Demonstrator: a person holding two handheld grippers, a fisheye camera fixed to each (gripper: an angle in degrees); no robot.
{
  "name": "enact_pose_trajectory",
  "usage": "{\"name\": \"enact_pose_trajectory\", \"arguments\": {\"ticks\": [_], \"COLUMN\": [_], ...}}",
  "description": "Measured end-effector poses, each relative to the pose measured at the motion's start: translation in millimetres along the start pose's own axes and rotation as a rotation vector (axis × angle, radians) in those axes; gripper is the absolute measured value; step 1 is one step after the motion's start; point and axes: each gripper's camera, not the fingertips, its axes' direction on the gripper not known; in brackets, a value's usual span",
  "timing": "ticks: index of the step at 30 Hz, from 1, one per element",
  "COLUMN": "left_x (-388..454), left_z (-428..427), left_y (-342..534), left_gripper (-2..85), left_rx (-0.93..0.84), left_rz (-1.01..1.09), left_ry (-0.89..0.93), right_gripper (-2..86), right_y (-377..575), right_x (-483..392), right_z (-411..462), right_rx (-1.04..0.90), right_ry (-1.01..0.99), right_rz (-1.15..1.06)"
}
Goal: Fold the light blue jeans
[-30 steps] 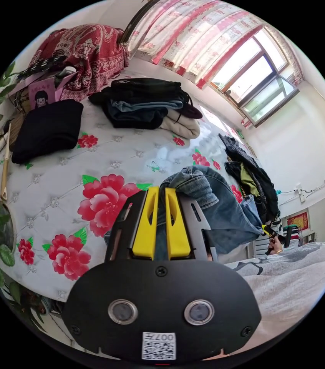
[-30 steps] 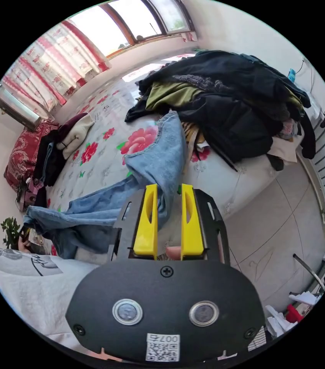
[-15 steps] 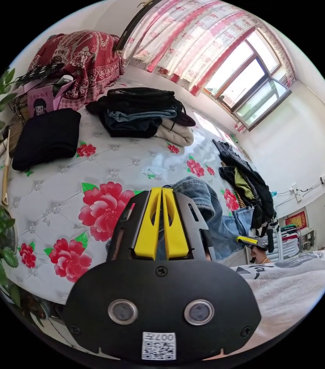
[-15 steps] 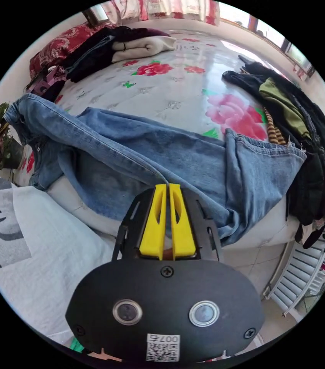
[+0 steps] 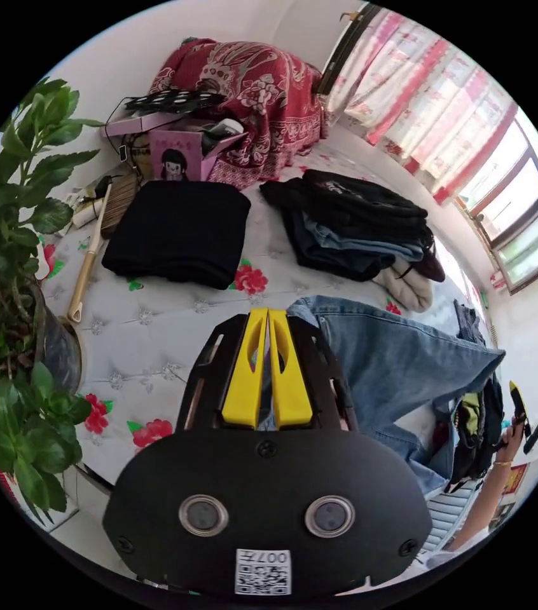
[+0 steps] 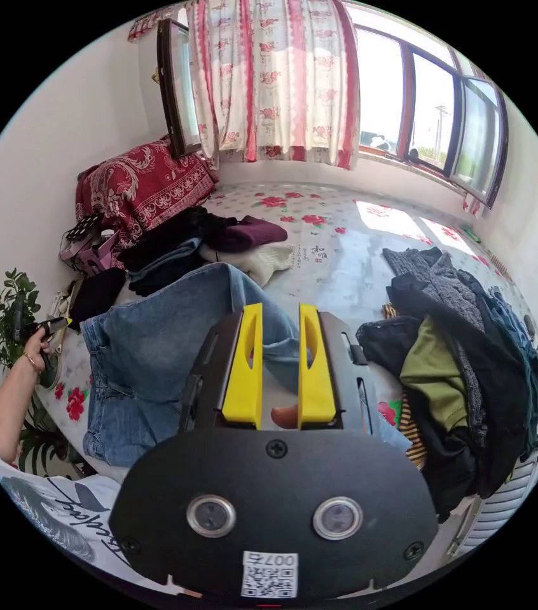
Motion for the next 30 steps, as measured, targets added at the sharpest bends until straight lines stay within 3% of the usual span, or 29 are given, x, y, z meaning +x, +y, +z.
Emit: {"name": "enact_pose_trajectory", "arguments": {"ticks": [3, 7, 9, 12, 14, 16, 18, 20, 23, 26, 30], "left_x": [20.8, 70.0, 89.2, 108.1, 114.0, 109.0, 82.7, 52.2, 24.4, 13.2, 7.8], "left_z": [3.9, 51.7, 74.1, 103.1, 98.2, 105.2, 105.7, 98.8, 84.1, 72.6, 39.7], "left_y": [36.0, 125.5, 159.3, 195.0, 208.1, 204.4, 192.3, 180.1, 171.4, 166.6, 160.8], "left_gripper": [-0.2, 4.4, 5.3, 2.4, 0.0, -0.7, -0.8, -0.9, -0.9, -0.9, -0.8], "left_rx": [0.013, -0.226, -0.340, -0.434, -0.363, -0.450, -0.469, -0.445, -0.405, -0.407, -0.285], "left_rz": [0.153, 0.414, 0.496, 0.676, 0.872, 0.980, 0.905, 0.774, 0.653, 0.533, 0.417], "left_ry": [0.005, 0.038, 0.021, -0.203, -0.251, -0.433, -0.489, -0.461, -0.364, -0.318, -0.257], "right_gripper": [6.7, 10.3, 11.1, 9.9, 4.9, 2.3, 1.5, 1.3, 2.0, 3.7, 5.2], "right_y": [45.2, 126.4, 147.2, 160.3, 165.8, 165.1, 168.2, 199.7, 273.0, 332.4, 326.6], "right_x": [18.8, 49.2, 51.3, 42.9, 42.2, 53.5, 73.7, 109.3, 145.4, 170.7, 185.5], "right_z": [21.1, 77.1, 84.6, 104.0, 118.7, 99.7, 53.4, -6.8, -20.6, -37.8, -97.0], "right_rx": [-0.064, -0.343, -0.369, -0.473, -0.563, -0.492, -0.346, -0.154, -0.204, -0.267, -0.058], "right_ry": [-0.057, 0.020, 0.036, 0.084, 0.224, 0.386, 0.280, -0.031, -0.102, -0.010, 0.257], "right_rz": [-0.005, 0.082, 0.103, 0.033, -0.046, -0.014, 0.085, 0.268, 0.565, 0.801, 0.852]}}
